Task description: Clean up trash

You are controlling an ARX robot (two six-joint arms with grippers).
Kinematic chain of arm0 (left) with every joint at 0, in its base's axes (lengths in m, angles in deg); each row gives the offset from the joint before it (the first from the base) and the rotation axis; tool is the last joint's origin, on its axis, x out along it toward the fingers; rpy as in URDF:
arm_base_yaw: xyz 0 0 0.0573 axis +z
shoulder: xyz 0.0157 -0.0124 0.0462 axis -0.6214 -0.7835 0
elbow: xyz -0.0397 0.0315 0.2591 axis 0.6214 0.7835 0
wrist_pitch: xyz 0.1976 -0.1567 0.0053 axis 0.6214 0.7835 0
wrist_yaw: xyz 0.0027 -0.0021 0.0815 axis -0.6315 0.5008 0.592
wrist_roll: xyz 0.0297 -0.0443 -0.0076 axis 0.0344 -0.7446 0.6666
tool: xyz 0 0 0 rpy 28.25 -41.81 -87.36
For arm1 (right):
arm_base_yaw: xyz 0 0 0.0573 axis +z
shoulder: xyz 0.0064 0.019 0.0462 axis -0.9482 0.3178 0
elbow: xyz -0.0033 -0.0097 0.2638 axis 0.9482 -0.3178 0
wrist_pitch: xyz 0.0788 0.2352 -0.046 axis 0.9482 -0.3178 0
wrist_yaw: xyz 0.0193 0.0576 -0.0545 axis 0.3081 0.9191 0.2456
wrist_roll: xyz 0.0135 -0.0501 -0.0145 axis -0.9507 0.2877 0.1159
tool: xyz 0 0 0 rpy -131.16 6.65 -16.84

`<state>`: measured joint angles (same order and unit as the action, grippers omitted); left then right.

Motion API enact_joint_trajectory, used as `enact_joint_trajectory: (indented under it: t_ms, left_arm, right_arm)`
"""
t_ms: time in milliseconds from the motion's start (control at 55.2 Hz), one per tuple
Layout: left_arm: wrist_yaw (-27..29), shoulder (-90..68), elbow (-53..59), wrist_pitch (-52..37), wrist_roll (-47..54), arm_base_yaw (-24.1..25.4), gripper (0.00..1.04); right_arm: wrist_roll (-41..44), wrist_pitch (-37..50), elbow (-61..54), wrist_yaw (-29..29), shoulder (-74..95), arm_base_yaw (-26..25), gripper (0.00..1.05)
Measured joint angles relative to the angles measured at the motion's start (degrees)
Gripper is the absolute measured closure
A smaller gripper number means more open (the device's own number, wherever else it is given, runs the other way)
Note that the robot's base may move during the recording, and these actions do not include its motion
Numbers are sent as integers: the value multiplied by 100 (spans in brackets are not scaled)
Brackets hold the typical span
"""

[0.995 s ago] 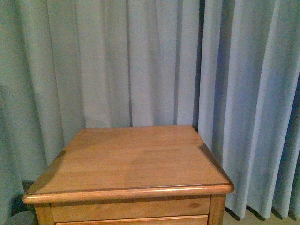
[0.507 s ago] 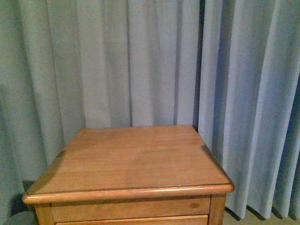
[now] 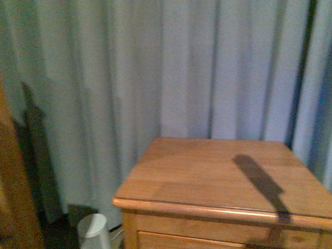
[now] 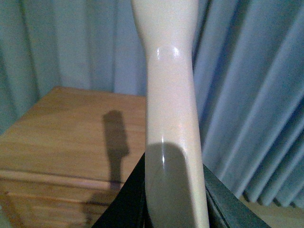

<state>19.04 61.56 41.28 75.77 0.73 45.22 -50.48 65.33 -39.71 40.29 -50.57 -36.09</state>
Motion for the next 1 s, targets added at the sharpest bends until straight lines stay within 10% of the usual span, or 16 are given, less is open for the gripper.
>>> enact_joint_trajectory:
  t_ms: [995]
  left_arm:
    - [-24,0,9,7,-4,0,78]
  right_arm:
    - [-17,0,4,-48,-9,-9,85]
